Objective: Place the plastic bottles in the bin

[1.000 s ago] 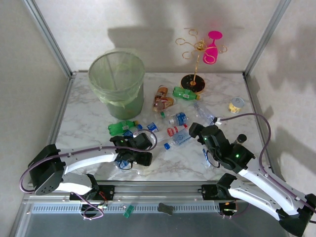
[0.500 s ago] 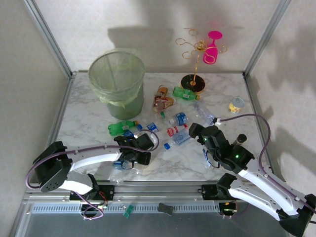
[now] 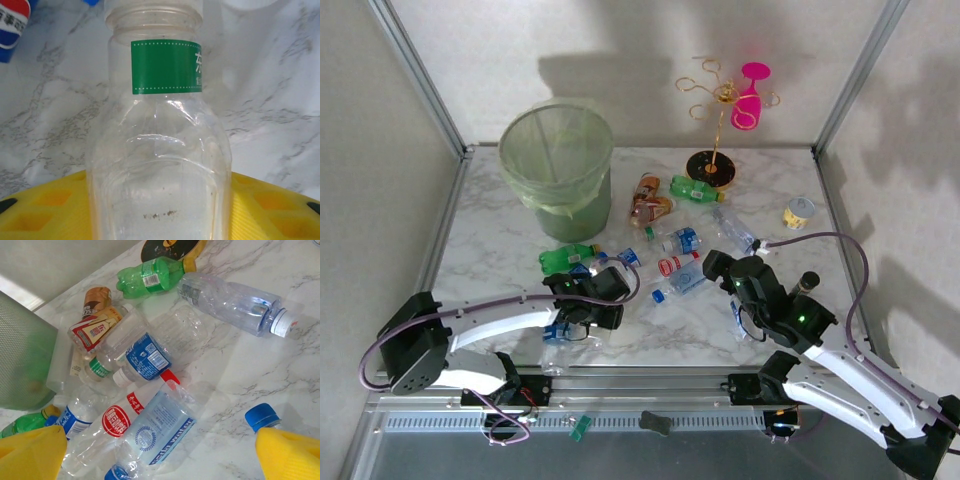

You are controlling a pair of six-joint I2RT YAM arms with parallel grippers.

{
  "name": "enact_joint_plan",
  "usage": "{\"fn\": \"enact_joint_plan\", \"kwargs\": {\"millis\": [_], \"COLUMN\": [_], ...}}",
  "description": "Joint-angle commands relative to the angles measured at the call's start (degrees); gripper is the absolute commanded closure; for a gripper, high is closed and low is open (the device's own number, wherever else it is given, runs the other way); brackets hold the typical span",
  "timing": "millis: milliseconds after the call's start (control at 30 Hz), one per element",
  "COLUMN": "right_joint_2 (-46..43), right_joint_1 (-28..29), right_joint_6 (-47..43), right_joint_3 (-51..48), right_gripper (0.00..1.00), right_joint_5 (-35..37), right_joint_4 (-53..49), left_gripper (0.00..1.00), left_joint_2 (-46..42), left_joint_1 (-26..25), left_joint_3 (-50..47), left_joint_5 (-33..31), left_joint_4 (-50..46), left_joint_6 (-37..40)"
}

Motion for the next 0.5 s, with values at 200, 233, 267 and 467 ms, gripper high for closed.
{"fn": "enact_joint_plan", "kwargs": {"millis": [200, 233, 267, 467], "right_joint_2": [-2.7, -2.9, -3.1, -3.0], "right_joint_1": [-0.4, -0.4, -0.4, -0.4], "right_joint_6": [-2.7, -3.2, -3.4, -5.7], "right_joint_3": [-0.7, -0.7, -0.5, 0.9], "right_gripper": [0.03, 0.03, 0.03, 0.03], "right_joint_5": [-1.4, -1.4, -1.4, -3.1], "right_joint_4": [3.3, 3.4, 3.4, 4.8], "left_gripper": [0.56, 0.56, 0.57, 0.58], "left_joint_2": [-7.3, -8.3, -9.2, -11.6], "left_joint_1": [-0.4, -0.4, -0.4, -0.2], "left_joint_3": [5.1, 5.7, 6.6, 15.5], "left_joint_5": [2.4, 3.2, 3.6, 0.4], "left_joint_4": [-1.1, -0.9, -0.8, -4.4], "left_joint_6": [6.2, 6.7, 7.4, 9.9]}}
